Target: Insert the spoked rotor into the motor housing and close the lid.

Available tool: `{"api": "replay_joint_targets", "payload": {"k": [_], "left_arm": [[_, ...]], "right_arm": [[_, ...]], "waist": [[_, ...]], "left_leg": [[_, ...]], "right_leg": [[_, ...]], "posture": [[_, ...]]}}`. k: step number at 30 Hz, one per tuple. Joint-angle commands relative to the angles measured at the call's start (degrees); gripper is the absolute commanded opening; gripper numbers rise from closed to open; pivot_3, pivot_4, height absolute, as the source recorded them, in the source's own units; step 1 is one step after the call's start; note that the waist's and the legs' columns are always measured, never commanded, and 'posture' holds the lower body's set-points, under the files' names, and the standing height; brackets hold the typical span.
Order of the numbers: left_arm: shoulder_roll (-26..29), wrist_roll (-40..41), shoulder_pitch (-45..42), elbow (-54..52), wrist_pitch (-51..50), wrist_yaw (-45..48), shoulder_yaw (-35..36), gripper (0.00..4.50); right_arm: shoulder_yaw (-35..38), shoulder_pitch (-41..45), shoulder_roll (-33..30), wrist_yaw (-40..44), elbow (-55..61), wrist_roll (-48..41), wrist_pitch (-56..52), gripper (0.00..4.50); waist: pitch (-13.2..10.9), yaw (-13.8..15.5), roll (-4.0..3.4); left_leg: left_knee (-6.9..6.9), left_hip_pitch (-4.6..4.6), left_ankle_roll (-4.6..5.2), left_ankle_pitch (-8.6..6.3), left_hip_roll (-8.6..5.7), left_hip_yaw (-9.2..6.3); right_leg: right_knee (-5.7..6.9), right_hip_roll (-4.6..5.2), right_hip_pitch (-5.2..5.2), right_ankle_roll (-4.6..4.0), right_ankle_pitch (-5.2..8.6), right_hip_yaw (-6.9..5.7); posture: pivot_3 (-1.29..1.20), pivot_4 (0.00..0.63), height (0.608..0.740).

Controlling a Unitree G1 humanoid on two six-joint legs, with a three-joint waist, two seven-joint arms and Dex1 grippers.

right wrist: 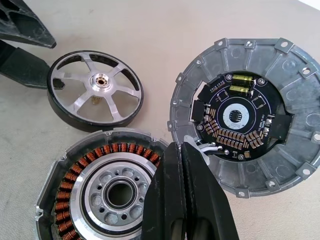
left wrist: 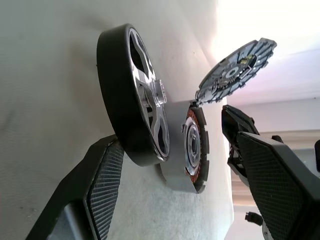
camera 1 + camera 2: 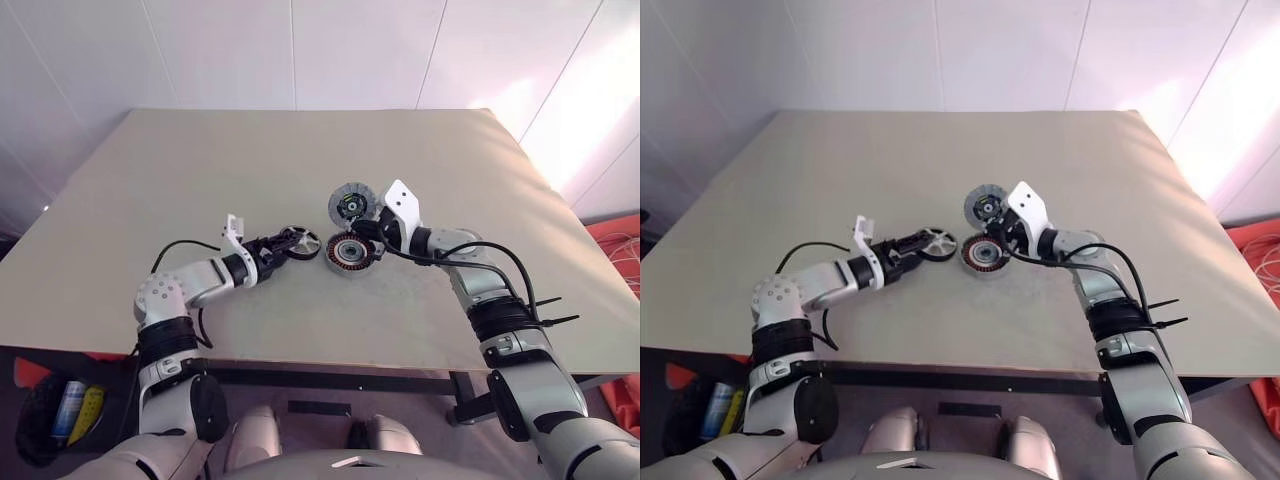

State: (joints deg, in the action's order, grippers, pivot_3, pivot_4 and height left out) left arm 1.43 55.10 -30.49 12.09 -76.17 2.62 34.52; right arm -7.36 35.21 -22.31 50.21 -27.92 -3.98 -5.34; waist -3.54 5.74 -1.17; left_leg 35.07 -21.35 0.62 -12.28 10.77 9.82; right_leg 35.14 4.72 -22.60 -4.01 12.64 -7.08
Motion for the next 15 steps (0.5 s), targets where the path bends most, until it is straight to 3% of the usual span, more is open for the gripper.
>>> {"api": "replay_joint_targets", "payload": {"k": [1,7,11,15], "left_arm": [[-0.4,1.7,-0.3,-1.5,2.8,-0.4,1.0,3.80],[-1.2,1.6,-0.7,0.3,4.8,-0.5,0.3,3.80],[-1.4,1.9,-0.6,0.7,5.4,-0.5,0.1,2.90],[-0.9,2.6,-0.2,0.4,4.6,-0.2,-0.1,1.59]], "right_arm": [[0.6,1.2,0.2,0.1,2.5,-0.7,1.0,0.00],[0.5,1.5,0.4,0.2,2.5,-0.7,0.9,0.00],[0.6,1.7,0.4,0.2,2.2,-0.6,0.9,0.00],[0.6,1.7,0.3,0.1,2.1,-0.6,1.0,0.00]], "waist": [[0.0,0.0,0.00],[0.0,0.0,0.00],[0.0,0.0,0.01],[0.0,0.0,0.01]], "left_leg": [[0.00,-0.01,0.03,0.01,0.00,0.00],[-0.01,-0.03,0.08,0.02,0.00,0.00],[-0.01,-0.02,0.07,0.02,0.00,0.00],[-0.01,-0.02,0.07,0.02,0.00,0.00]], "right_leg": [[0.00,0.00,0.00,0.00,0.00,0.00],[-0.02,0.00,-0.01,0.00,0.00,0.00],[-0.03,0.00,0.00,0.00,0.00,0.00],[-0.03,0.00,-0.01,0.00,0.00,0.00]], "posture": [[0.00,0.000,0.740],[0.00,0.000,0.740],[0.00,0.000,0.740],[0.00,0.000,0.740]]}}
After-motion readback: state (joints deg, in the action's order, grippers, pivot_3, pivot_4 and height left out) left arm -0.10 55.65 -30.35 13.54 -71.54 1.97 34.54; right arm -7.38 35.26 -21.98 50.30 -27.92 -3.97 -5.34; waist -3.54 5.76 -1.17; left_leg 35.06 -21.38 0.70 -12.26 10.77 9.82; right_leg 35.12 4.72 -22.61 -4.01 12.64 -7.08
